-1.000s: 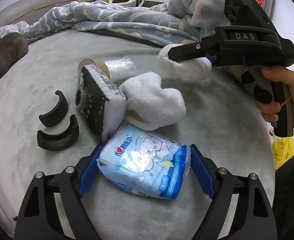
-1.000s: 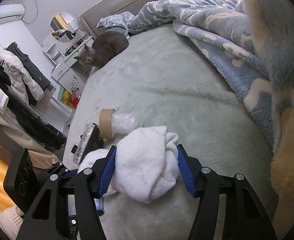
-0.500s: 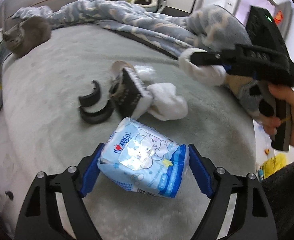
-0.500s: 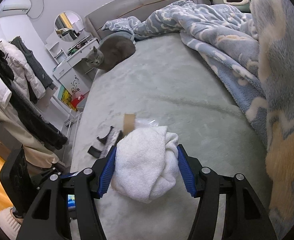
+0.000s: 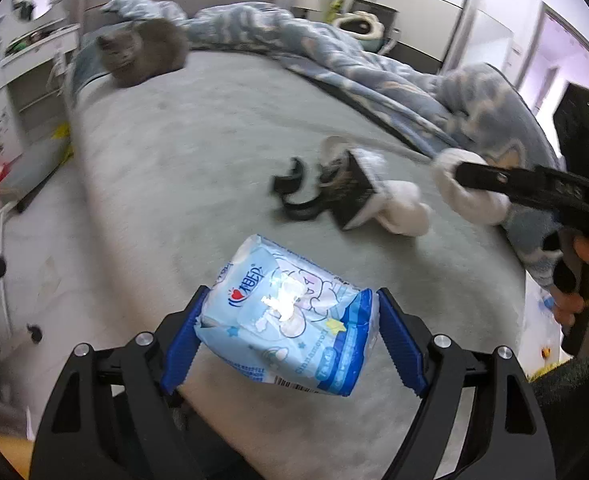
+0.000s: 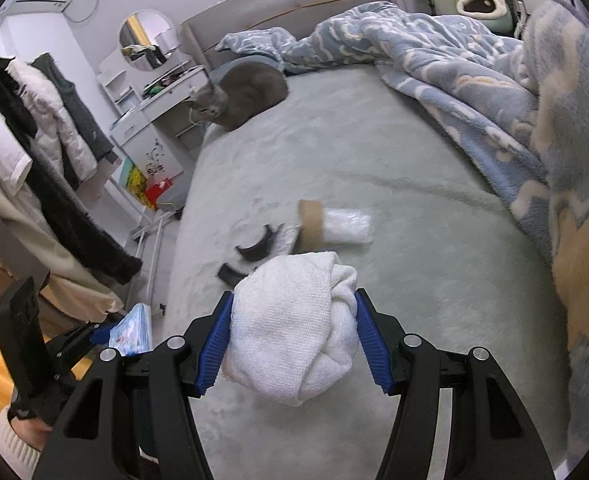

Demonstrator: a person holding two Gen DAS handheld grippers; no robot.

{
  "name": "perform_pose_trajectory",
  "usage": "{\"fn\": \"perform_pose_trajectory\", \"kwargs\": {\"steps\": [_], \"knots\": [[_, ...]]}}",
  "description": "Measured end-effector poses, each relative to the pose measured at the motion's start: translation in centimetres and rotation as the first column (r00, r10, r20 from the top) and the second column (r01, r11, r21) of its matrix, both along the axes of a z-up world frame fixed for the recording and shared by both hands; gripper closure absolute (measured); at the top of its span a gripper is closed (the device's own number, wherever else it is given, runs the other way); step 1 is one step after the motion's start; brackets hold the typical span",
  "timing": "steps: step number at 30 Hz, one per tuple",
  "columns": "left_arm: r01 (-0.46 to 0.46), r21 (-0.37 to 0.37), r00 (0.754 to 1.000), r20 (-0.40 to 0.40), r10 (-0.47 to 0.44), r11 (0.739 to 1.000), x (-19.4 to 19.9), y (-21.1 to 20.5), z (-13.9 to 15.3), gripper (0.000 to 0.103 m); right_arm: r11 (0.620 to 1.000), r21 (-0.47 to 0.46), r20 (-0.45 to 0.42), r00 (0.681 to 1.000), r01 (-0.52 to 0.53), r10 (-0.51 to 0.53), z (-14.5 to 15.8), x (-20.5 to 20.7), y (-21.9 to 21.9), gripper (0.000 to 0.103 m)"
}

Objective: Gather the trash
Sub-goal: 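Carry the wipes packet and tissue over the green bin, then open both tools to drop the packet and tissue into the bin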

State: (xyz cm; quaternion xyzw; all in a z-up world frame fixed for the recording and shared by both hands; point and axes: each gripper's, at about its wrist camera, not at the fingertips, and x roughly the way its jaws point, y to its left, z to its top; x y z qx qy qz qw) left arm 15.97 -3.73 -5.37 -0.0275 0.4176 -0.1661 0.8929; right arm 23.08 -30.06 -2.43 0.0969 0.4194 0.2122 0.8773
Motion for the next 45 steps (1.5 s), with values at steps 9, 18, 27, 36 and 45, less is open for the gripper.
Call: {"fn": "perform_pose_trajectory", "kwargs": {"steps": [9,18,27,36,45], "knots": [[-0.118,0.011,0.992,-0.034,0.118,0.993,-1.5,4.5,-1.7,0.02,0.998,-0.013,0.002,0.998,-0.067,0.067,0.2,-4.0,5.6,0.043],[-0.226,0.028,0.97,-0.086,0.227,0.974,-3.6,8.7,-3.8,0.02,0.992,-0.035,0.01,0.992,-0.125,0.125,0.3,-5.9,10.5,0.043],[-0.286,0.047,0.944,-0.16,0.29,0.957,-4.9,11.9,-6.1,0.02,0.977,-0.027,0.02,0.977,-0.213,0.214,0.1,-7.7,15.9,0.043],[-0.312,0.089,0.91,-0.256,0.325,0.946,-5.5,14.8,-9.0,0.02,0.956,-0.043,-0.037,0.956,-0.292,0.29,-1.6,-8.0,21.1,0.043],[-0.282,0.116,0.867,-0.393,0.305,0.952,-6.4,16.0,-12.3,0.019,0.941,-0.063,-0.129,0.938,-0.332,0.322,-4.0,-7.8,24.2,0.043]]}}
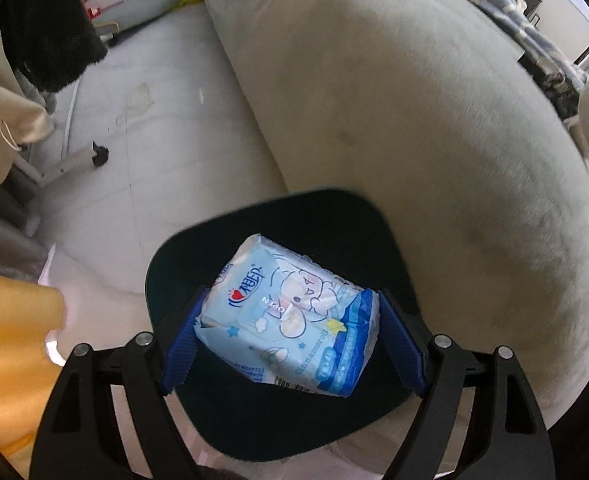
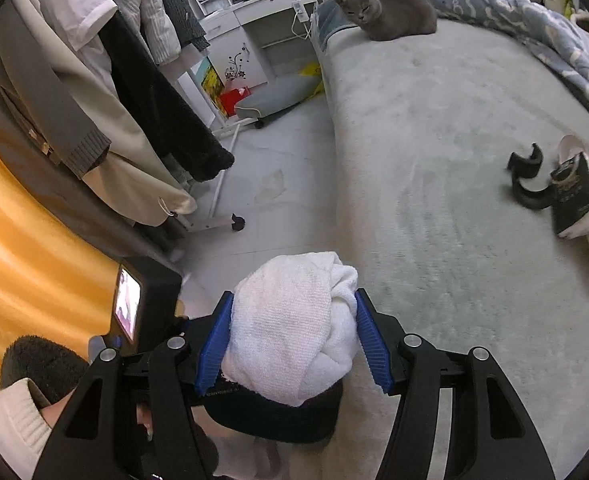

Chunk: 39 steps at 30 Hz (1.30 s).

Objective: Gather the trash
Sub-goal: 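Open both tools to drop the packet and tissue into the bin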

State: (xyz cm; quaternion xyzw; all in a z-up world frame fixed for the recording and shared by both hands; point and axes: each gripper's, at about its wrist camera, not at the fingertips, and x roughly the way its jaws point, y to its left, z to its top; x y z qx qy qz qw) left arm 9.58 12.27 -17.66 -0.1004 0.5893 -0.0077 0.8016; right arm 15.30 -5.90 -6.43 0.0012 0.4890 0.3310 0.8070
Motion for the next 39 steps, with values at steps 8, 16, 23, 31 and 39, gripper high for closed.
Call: {"fn": "perform_pose_trajectory", "kwargs": {"steps": [8,16,23,31,39], "knots": [[-0.007,-0.011,0.999,-0.034,0.007,1.0,-1.0,1.6,-0.6,0.013,0.999,-0.025,-0.057,0.998,-0.02,0.019,-2.6,0.6,2.0,0.043],[-0.028,-0.025,1.0,-0.006,0.028,0.999,-1.8,3.4,0.1,0.009,0.997,-0.055,-0.091,0.995,-0.057,0.051,-4.5,0.6,4.4,0.043],[-0.077,-0.029,0.992,0.101,0.08,0.997,-3.0,6.3,2.3,0.018,0.99,-0.118,-0.144,0.988,-0.08,0.063,-7.8,0.9,6.3,0.043],[-0.044,-0.019,0.974,0.224,0.047,0.999,-4.4,7.6,5.2,0.027,0.97,-0.208,-0.224,0.971,-0.129,0.081,-12.7,0.4,8.5,0.043],[-0.01,-0.027,0.95,0.312,0.018,1.0,-5.0,8.2,7.3,0.038,0.93,-0.306,-0.274,0.954,-0.204,0.119,-16.3,-1.0,10.1,0.042]]}}
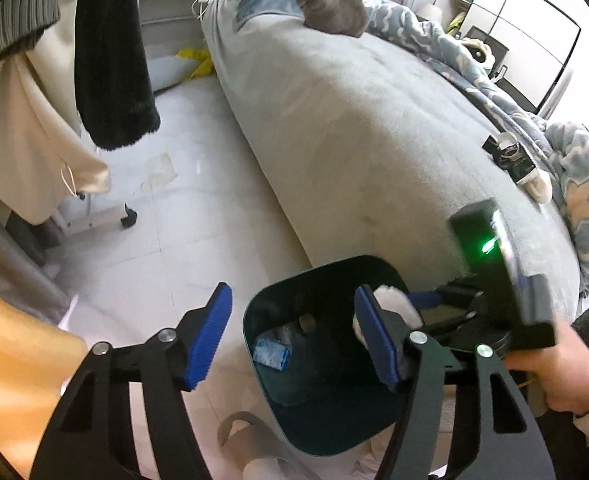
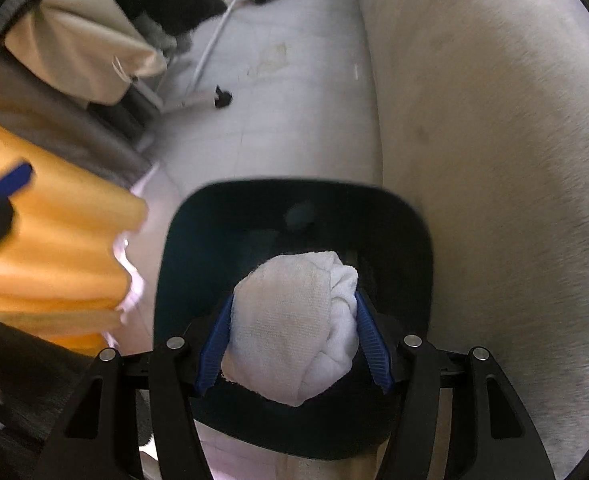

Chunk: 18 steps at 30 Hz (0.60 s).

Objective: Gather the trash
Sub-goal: 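Open both tools to drop the packet and tissue into the bin, then move both tools back toward the remaining items on the bed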

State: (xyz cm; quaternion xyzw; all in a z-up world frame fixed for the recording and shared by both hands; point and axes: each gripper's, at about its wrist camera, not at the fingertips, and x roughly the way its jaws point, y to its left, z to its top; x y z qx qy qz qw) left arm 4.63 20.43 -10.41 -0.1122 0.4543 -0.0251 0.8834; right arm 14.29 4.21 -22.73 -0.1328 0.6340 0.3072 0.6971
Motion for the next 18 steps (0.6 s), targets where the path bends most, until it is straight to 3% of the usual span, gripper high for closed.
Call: {"fn": "perform_pose_trajectory", "kwargs": {"steps": [4,8,18], "knots": [[0.003,0.001,0.999,0.032,-0.003,1.0,-0.3,-0.1,1.0,0.041,0.999,-0.041,-0.008,1.0,-0.022,0.022,-0.9,-0.4,0.5,0.038],[0.014,0.02,0.998,0.062,-0.015,1.0,-0.4,-0.2,2.2,0.046,0.997,-0.068,-0.013,0.999,-0.036,0.035,-1.1,-0.7,0.6,0.027],[0.015,0.059,0.99,0.139,-0.023,0.998,-0.6,-0.8,5.1,0.048,0.995,-0.061,0.032,0.997,-0.075,0.077,1.3,-1.6,-0.1,0.024]]}}
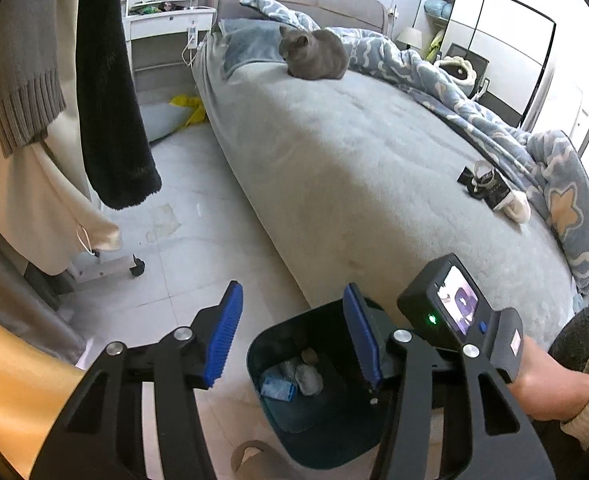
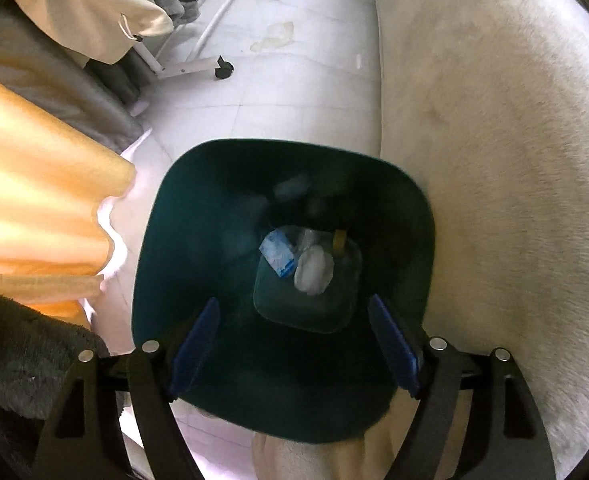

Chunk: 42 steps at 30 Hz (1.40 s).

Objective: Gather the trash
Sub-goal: 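Move both tools back toward the remaining items on the bed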

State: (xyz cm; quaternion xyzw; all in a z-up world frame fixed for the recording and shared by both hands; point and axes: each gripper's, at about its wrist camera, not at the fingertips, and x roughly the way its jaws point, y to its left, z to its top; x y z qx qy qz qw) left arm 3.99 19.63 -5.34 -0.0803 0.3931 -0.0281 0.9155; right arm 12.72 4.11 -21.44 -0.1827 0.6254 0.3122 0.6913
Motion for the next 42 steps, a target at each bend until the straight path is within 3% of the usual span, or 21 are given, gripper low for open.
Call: {"fn": "perform_pose_trajectory", "kwargs": {"steps": [8,13,29,37,42], "knots": [[-0.027,0.036,0.998,0.059,0.025,0.999,0.4,-1.6,1.9,0.048,0.996,0.094,0.023,1.0,-0.007,0.005,3.5,-0.6,-1.1,0.024],[-0.033,-0.007,0.995,0.092,0.033,0.999,1.0,-2.3,3.4,0.043,0.99,0.141,0.057,0.998,-0.016,0.008,5.7,-0.7,-2.1,0.024],[0.075,0.009,0.988,0.137,-0.076,0.997,3.8,-8.8,6.4,0.028,0.969,0.244,0.233,0.967,0.041,-0.099,12.3,1.1,-9.6,0.026],[0.114,0.059,0.983,0.135,-0.121,0.992,5.7,-11.5,7.1,0.024,0.968,0.244,0.314,0.939,0.062,-0.139,14.7,3.0,-14.0,0.032],[0.12,0.028,0.986,0.117,-0.122,0.992,7.0,-12.3,6.8,0.018,0.979,0.2,0.392,0.913,0.035,-0.112,16.2,3.5,-16.2,0.033]]}}
